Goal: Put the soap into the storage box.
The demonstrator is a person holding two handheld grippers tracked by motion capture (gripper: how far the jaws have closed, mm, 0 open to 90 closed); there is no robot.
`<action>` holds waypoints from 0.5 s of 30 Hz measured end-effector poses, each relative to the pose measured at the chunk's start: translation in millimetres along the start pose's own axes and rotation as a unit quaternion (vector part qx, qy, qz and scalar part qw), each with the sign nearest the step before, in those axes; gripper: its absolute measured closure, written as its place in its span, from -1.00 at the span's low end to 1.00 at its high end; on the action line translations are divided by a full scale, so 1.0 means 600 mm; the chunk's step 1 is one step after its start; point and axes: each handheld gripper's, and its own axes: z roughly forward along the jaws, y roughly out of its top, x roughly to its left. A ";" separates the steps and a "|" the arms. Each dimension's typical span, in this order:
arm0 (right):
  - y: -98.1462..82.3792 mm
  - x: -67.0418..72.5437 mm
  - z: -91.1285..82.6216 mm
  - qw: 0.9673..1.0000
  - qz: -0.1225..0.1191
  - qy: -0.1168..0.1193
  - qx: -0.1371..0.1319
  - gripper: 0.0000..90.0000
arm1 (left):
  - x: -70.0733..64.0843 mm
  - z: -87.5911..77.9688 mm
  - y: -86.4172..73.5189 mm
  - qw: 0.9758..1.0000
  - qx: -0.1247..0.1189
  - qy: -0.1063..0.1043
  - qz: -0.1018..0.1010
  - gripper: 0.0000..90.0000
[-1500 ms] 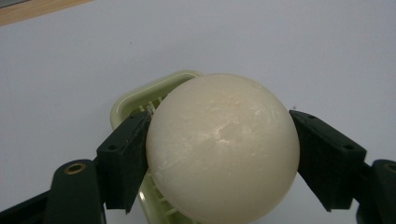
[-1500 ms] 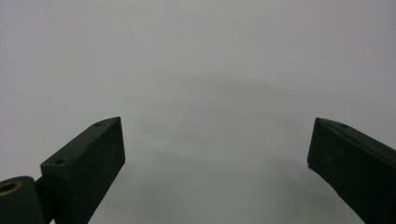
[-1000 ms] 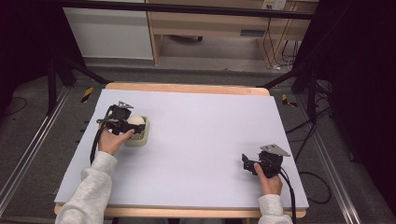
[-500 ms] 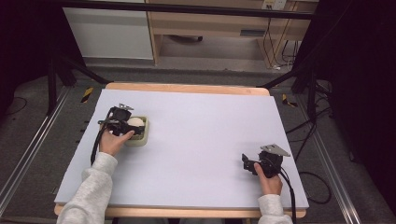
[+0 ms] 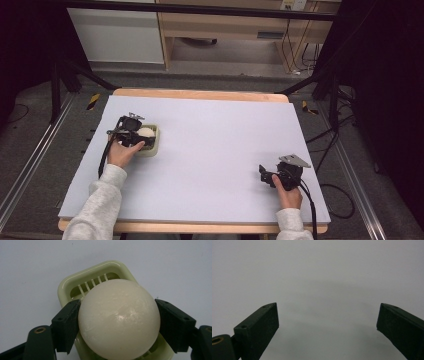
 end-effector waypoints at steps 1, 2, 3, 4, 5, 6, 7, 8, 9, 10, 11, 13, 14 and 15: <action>0.000 0.000 0.000 1.000 0.000 0.000 0.000 -0.90 | 0.000 0.001 -0.001 1.000 0.000 0.001 0.000 -0.47; 0.000 0.000 0.000 1.000 0.000 0.000 0.000 -0.90 | 0.000 0.002 -0.001 1.000 0.001 0.001 0.000 -0.47; 0.000 0.000 0.000 1.000 0.000 0.000 0.000 -0.90 | 0.000 0.002 -0.001 1.000 0.001 0.001 0.000 -0.47; 0.000 0.000 0.000 1.000 0.000 0.000 0.000 -0.90 | 0.000 0.004 -0.003 1.000 0.002 0.002 0.000 -0.47; 0.000 0.000 0.000 1.000 0.000 0.000 0.000 -0.90 | 0.000 0.004 -0.003 1.000 0.002 0.002 0.000 -0.47; 0.000 0.000 0.000 1.000 0.000 0.000 0.000 -0.90 | 0.000 0.003 -0.003 1.000 0.001 0.002 -0.001 -0.47; 0.000 0.000 0.000 1.000 0.000 0.000 0.000 -0.90 | 0.001 0.002 -0.003 1.000 0.000 0.003 -0.001 -0.48; 0.000 0.000 0.000 1.000 -0.001 0.000 0.000 -0.90 | 0.001 -0.002 -0.003 1.000 -0.006 0.003 -0.001 -0.48; 0.000 0.000 0.000 1.000 0.000 0.000 0.000 -0.90 | 0.002 -0.007 -0.002 1.000 -0.013 0.001 -0.002 -0.50; 0.000 0.000 0.000 1.000 0.000 0.000 0.000 -0.90 | 0.002 -0.011 -0.001 1.000 -0.017 -0.002 -0.002 -0.53; 0.000 0.000 0.000 1.000 0.000 0.000 0.000 -0.90 | 0.001 -0.016 0.000 1.000 -0.020 -0.001 0.000 -0.57; 0.000 0.000 0.000 1.000 0.000 -0.001 -0.001 -0.90 | 0.000 -0.026 -0.001 1.000 -0.025 0.001 0.003 -0.61; 0.000 0.000 0.000 1.000 0.000 -0.001 -0.001 -0.90 | 0.000 -0.026 -0.001 1.000 -0.025 0.001 0.003 -0.65; 0.000 0.000 0.000 1.000 -0.002 -0.002 -0.002 -0.90 | 0.000 -0.033 -0.005 1.000 -0.028 0.001 0.003 -0.68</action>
